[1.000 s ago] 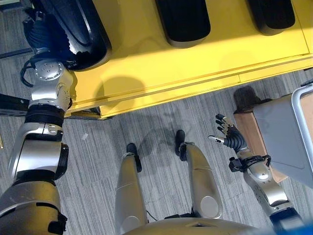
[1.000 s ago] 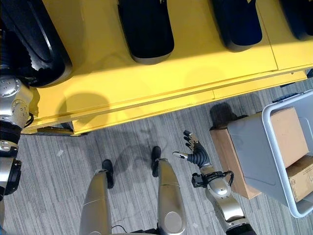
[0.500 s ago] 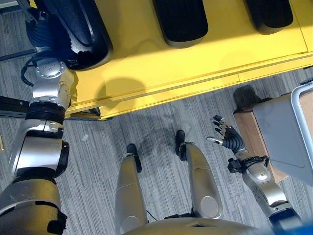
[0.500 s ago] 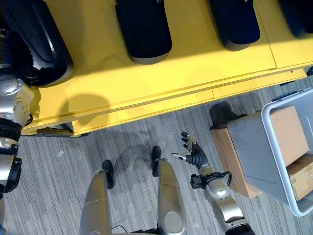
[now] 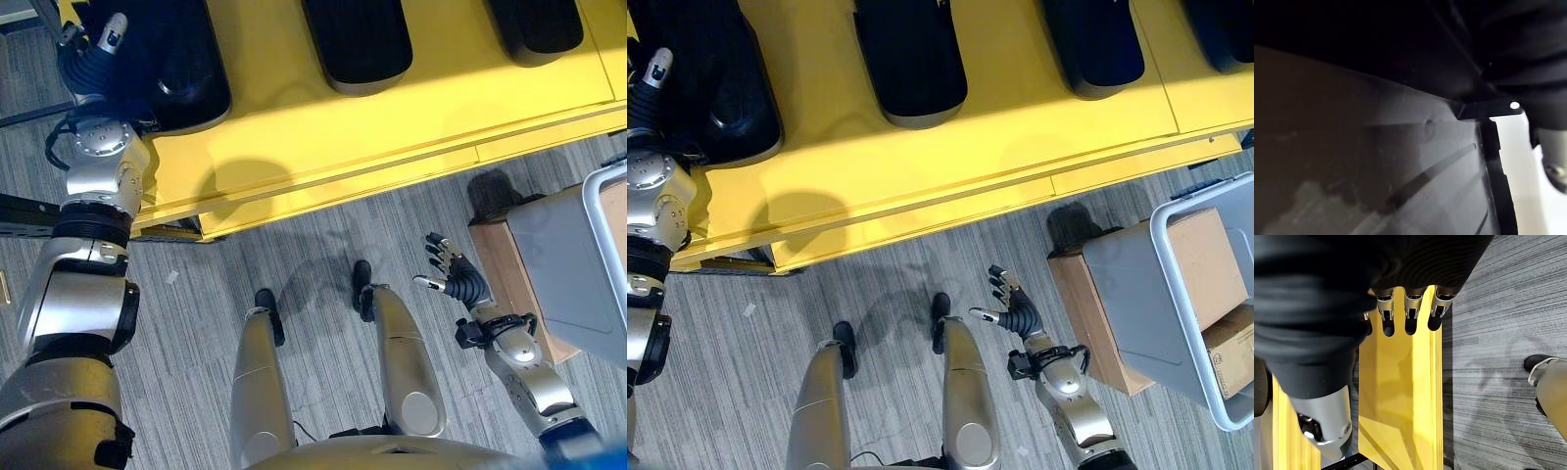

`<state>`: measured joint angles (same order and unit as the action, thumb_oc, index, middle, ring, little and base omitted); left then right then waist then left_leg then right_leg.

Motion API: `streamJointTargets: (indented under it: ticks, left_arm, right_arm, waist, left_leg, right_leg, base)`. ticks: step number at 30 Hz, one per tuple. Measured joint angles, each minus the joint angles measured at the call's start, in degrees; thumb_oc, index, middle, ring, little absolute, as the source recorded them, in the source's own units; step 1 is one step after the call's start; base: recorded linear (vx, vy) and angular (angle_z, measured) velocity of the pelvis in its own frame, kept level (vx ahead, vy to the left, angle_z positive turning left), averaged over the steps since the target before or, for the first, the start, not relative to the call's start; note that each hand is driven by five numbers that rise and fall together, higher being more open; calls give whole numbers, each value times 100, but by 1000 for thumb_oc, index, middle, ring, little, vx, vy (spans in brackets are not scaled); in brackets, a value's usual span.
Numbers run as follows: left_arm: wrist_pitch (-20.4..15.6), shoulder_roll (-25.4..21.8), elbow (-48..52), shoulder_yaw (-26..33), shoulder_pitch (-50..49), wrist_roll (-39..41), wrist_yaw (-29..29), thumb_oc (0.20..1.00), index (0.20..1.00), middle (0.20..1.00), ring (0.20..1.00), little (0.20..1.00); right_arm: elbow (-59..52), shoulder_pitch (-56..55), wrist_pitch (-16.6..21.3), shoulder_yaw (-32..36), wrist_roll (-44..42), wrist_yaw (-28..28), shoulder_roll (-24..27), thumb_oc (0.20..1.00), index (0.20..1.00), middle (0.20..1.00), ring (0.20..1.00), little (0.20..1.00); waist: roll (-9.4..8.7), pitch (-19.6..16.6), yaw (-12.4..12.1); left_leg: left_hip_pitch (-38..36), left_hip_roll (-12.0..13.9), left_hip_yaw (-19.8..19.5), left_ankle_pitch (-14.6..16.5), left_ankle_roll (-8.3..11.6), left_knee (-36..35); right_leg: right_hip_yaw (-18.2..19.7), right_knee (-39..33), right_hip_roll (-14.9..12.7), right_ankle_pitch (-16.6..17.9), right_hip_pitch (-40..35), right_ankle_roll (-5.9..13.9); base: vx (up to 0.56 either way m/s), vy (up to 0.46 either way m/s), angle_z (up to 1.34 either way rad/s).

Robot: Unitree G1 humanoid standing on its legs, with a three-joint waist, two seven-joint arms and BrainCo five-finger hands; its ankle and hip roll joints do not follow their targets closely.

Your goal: Move parts from the plastic box to the shelf.

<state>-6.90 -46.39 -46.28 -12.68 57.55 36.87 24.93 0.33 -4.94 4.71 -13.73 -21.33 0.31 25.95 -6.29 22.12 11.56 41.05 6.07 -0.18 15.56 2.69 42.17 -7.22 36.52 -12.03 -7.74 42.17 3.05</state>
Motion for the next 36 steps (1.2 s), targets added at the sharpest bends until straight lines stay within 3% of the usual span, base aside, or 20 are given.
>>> streamJointTargets:
  ticks: [13,17,27,31,36]
  left_arm:
    - [1,5,-98,-64,14,88,-16,1000,1000,1000,1000,1000]
    - [4,5,-132,-75,81,204,-81,1000,1000,1000,1000,1000]
    - [-1,-12,-251,-126,290,314,-209,1000,1000,1000,1000,1000]
    - [-25,-399,-247,-407,541,380,-254,1000,1000,1000,1000,1000]
    - [-52,-458,-109,-677,667,433,-443,1000,1000,1000,1000,1000]
  right_arm:
    - [2,5,-1,3,-6,53,16,1000,1000,1000,1000,1000]
    - [12,13,-9,9,-5,48,231,1000,1000,1000,1000,1000]
    - [17,15,-18,14,-5,45,234,1000,1000,1000,1000,1000]
    - [86,59,-52,30,1,41,241,1000,1000,1000,1000,1000]
    - [107,39,-58,31,12,60,256,1000,1000,1000,1000,1000]
  waist:
    - [96,-9,-26]
    - [115,-12,-51]
    - [236,-50,-172]
    - [306,-79,-187]
    - [440,-106,-256]
  left_leg:
    - [-37,1,12,-6,1,0]
    - [-236,-4,19,-8,-1,-63]
    - [-606,-6,19,-27,23,-196]
    - [-969,-18,13,-85,55,-413]
    - [-1248,-42,-41,-156,77,-640]
  right_leg:
    - [15,70,-7,-5,-7,-7]
    - [16,42,-14,-19,-191,-17]
    - [8,28,-14,-62,-508,-46]
    - [-19,-87,-11,-80,-838,-48]
    - [-118,-222,-34,-88,-1135,-53]
  base:
    - [0,0,0]
    - [0,0,0]
    - [0,0,0]
    - [13,-20,3]
    - [10,-16,7]
